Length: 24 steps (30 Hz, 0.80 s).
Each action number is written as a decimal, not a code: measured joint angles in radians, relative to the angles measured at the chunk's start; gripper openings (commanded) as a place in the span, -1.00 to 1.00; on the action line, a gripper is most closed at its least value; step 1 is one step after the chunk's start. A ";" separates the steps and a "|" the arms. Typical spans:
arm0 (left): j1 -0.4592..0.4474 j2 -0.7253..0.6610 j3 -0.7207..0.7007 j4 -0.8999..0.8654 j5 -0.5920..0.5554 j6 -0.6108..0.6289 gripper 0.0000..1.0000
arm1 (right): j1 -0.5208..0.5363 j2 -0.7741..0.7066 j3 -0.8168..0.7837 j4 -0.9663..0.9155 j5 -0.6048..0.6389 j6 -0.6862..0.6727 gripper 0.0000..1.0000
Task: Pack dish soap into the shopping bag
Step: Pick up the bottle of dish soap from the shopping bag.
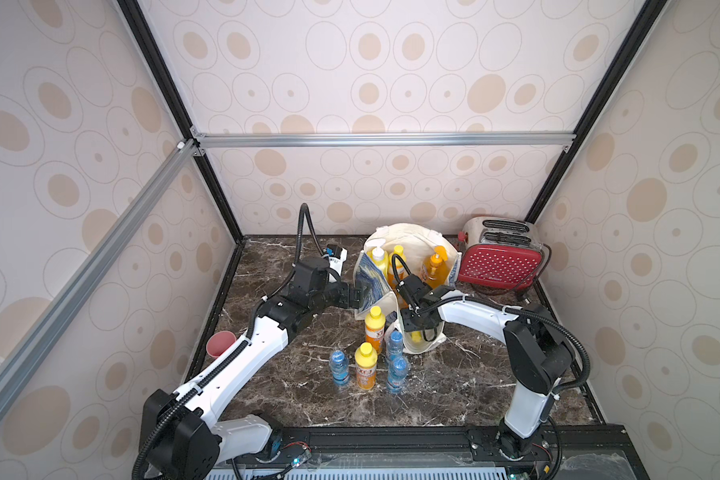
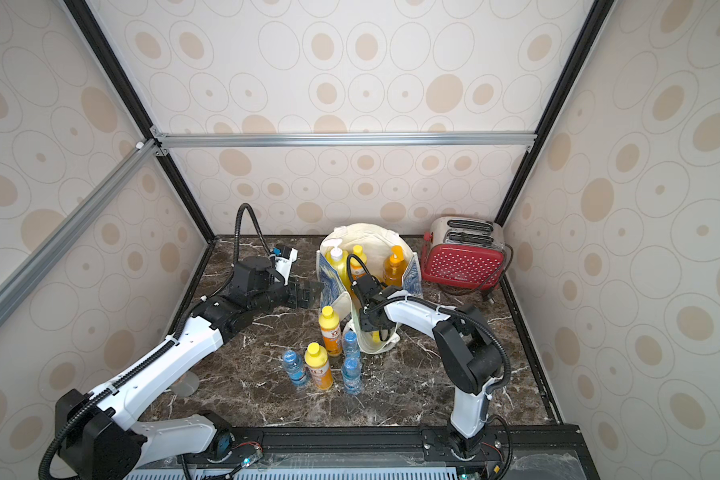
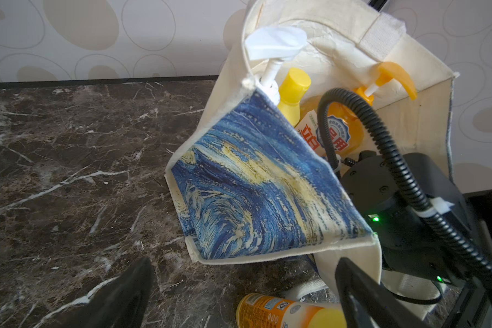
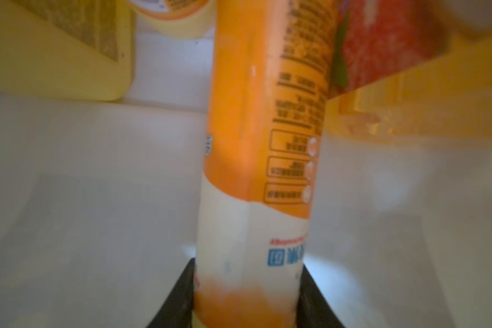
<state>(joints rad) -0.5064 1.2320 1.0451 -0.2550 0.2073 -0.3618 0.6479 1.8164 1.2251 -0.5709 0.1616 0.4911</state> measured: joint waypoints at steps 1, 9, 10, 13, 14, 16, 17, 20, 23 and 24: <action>0.000 0.000 0.000 0.000 0.000 0.000 0.99 | 0.000 0.000 0.006 -0.009 0.001 -0.002 -0.69; 0.000 0.000 -0.006 0.009 0.000 0.000 0.99 | -0.004 -0.032 0.133 -0.187 0.020 -0.052 -0.90; 0.000 0.000 -0.008 0.009 0.000 0.000 0.99 | -0.004 -0.042 0.152 -0.212 0.022 -0.060 -0.91; 0.000 0.000 -0.013 0.011 -0.002 0.000 0.99 | -0.004 -0.073 0.220 -0.283 0.031 -0.085 -0.93; 0.000 0.000 -0.013 0.011 -0.003 0.000 0.99 | -0.004 -0.081 0.245 -0.304 0.035 -0.093 -0.94; 0.000 0.000 -0.013 0.013 -0.004 0.000 0.99 | -0.004 -0.093 0.288 -0.336 0.042 -0.108 -0.95; 0.000 0.000 -0.014 0.014 -0.005 0.000 0.99 | -0.004 -0.097 0.307 -0.350 0.046 -0.116 -0.96; 0.000 0.000 -0.014 0.014 -0.006 0.000 0.99 | -0.004 -0.102 0.348 -0.375 0.055 -0.140 -0.98; 0.000 -0.002 -0.015 0.014 -0.008 0.000 0.99 | -0.006 -0.101 0.381 -0.396 0.059 -0.163 -0.99; 0.000 -0.003 -0.015 0.014 -0.008 0.000 0.99 | -0.007 -0.101 0.398 -0.408 0.060 -0.169 -1.00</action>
<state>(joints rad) -0.5068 1.2293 1.0302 -0.2409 0.1989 -0.3622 0.6411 1.7157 1.6230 -0.9791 0.2214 0.3218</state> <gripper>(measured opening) 0.994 0.429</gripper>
